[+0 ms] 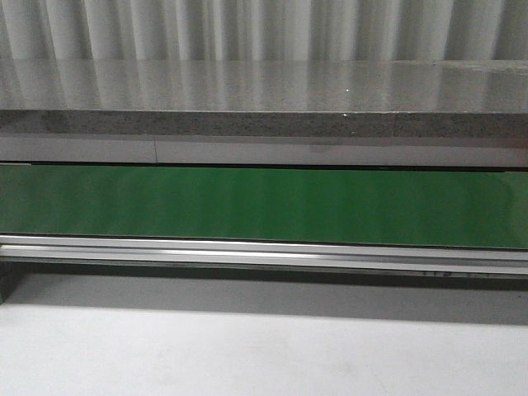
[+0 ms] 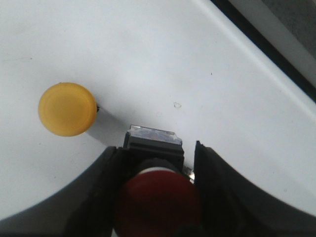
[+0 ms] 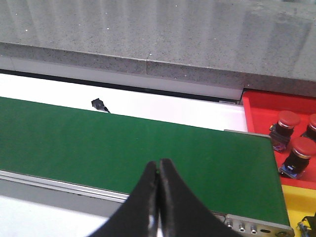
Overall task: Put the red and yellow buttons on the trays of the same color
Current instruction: 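Grasp the red push button with the left gripper and lift it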
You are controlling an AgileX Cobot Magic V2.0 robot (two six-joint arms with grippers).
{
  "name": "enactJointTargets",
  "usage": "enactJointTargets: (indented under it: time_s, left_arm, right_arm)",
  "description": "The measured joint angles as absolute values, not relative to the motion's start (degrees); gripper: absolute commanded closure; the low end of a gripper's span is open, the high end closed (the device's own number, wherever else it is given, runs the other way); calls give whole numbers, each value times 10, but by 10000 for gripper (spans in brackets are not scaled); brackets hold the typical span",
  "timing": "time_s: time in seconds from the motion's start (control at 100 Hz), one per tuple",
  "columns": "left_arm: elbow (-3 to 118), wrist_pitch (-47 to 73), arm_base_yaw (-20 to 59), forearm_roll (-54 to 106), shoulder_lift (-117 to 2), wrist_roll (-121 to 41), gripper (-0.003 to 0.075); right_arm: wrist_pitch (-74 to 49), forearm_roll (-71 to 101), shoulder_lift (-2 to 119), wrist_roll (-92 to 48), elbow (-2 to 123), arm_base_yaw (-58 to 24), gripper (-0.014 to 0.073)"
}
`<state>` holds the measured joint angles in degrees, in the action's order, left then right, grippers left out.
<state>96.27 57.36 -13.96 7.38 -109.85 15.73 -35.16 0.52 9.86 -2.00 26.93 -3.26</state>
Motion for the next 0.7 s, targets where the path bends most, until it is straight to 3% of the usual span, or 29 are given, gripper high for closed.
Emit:
enactJointTargets:
  time_s: [0.39, 0.7]
  left_arm:
    - [859, 585, -78, 65, -986, 45, 552]
    - [786, 591, -70, 53, -978, 41, 550]
  right_arm:
    - [-352, 5, 99, -20, 269, -33, 652]
    - [-352, 5, 99, -20, 269, -33, 652]
